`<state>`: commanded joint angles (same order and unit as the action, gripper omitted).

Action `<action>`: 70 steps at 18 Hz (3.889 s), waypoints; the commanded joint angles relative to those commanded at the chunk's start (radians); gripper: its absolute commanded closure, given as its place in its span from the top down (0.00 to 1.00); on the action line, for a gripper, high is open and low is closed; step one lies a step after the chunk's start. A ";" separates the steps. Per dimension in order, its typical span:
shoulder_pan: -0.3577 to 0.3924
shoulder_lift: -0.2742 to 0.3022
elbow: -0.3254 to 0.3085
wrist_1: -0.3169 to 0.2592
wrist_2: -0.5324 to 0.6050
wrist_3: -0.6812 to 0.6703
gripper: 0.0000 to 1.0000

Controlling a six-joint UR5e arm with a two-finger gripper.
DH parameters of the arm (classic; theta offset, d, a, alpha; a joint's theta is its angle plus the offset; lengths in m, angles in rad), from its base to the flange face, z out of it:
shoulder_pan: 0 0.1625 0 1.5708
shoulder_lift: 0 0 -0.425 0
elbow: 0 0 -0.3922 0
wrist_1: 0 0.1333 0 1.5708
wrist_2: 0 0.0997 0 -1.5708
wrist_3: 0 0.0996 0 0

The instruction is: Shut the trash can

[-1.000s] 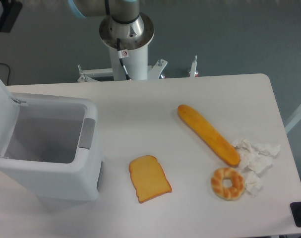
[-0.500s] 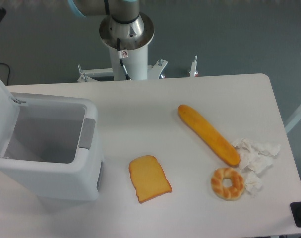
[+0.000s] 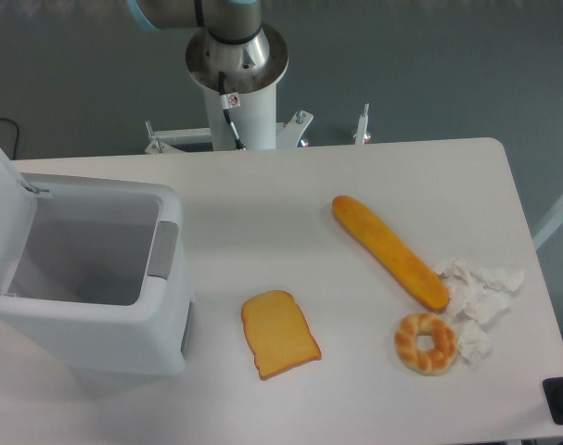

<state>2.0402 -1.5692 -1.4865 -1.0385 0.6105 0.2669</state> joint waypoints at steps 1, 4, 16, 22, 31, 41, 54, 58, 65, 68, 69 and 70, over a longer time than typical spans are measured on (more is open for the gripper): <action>-0.005 0.000 0.000 0.002 0.000 0.000 1.00; -0.014 -0.003 -0.002 0.003 0.000 0.002 1.00; -0.054 -0.041 0.000 0.011 0.000 0.003 1.00; -0.063 -0.063 0.000 0.012 0.003 0.006 1.00; -0.061 -0.072 -0.003 0.020 0.041 0.009 1.00; -0.051 -0.074 -0.014 0.020 0.118 0.012 1.00; 0.093 -0.071 -0.067 0.021 0.241 0.135 1.00; 0.106 -0.075 -0.083 0.020 0.268 0.170 1.00; 0.140 -0.091 -0.083 0.020 0.268 0.199 1.00; 0.143 -0.089 -0.083 0.020 0.282 0.199 1.00; 0.143 -0.089 -0.083 0.020 0.293 0.199 1.00; 0.144 -0.091 -0.083 0.020 0.296 0.199 1.00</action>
<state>2.1844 -1.6598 -1.5693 -1.0186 0.9066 0.4663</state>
